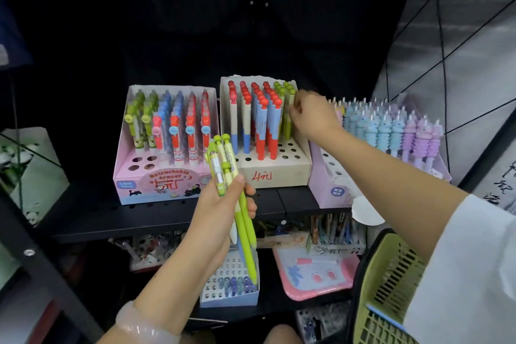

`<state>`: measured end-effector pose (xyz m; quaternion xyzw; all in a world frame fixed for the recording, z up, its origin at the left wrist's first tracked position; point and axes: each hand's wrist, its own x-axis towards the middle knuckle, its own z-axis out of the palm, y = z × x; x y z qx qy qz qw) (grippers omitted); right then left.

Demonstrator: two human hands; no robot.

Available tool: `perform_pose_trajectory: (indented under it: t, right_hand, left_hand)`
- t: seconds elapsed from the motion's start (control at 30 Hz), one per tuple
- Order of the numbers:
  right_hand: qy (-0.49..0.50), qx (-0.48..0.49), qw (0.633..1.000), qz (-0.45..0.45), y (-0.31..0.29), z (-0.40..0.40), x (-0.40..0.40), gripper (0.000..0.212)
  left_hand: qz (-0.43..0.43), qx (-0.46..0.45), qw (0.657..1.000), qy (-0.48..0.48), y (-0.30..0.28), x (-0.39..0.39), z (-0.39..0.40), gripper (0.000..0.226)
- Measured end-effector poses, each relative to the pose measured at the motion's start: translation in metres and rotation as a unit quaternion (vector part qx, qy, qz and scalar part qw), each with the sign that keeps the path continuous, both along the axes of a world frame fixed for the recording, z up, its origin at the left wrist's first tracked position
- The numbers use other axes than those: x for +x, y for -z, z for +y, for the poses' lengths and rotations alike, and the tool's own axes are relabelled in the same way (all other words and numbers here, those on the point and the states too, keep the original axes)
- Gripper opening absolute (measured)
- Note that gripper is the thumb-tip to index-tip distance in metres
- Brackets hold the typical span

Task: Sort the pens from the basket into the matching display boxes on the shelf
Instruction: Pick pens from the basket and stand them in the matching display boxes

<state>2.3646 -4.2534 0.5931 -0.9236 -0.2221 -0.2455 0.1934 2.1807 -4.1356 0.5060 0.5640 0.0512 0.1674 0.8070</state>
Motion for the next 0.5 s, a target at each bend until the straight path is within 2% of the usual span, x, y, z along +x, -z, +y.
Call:
perform_pose_trajectory:
  t: [0.07, 0.17, 0.23, 0.3, 0.4, 0.5]
  right_hand:
    - [0.003, 0.033, 0.999, 0.016, -0.001, 0.000, -0.001, 0.022]
    - [0.019, 0.181, 0.983, -0.007, -0.006, -0.006, -0.019, 0.018]
    - [-0.039, 0.247, 0.968, -0.003, -0.005, -0.008, -0.045, 0.011]
    - [-0.131, 0.222, 0.961, 0.095, 0.000, -0.004, -0.076, 0.014]
    - [-0.212, 0.146, 0.923, 0.286, 0.009, 0.002, -0.110, 0.018]
    - [-0.238, 0.143, 0.905, 0.323, 0.015, 0.005, -0.121, 0.016]
  left_hand:
    - [0.005, 0.003, 1.000, -0.003, 0.001, -0.002, 0.002, 0.012]
    - [0.008, 0.003, 1.000, -0.002, 0.001, -0.003, 0.005, 0.012]
    - [0.009, 0.007, 1.000, -0.003, 0.000, -0.004, 0.004, 0.014]
    - [0.010, 0.010, 1.000, -0.005, 0.000, -0.003, 0.000, 0.017]
    - [0.011, 0.007, 1.000, 0.009, -0.002, -0.002, -0.010, 0.013]
    - [0.011, 0.005, 1.000, 0.020, -0.002, -0.003, -0.017, 0.013]
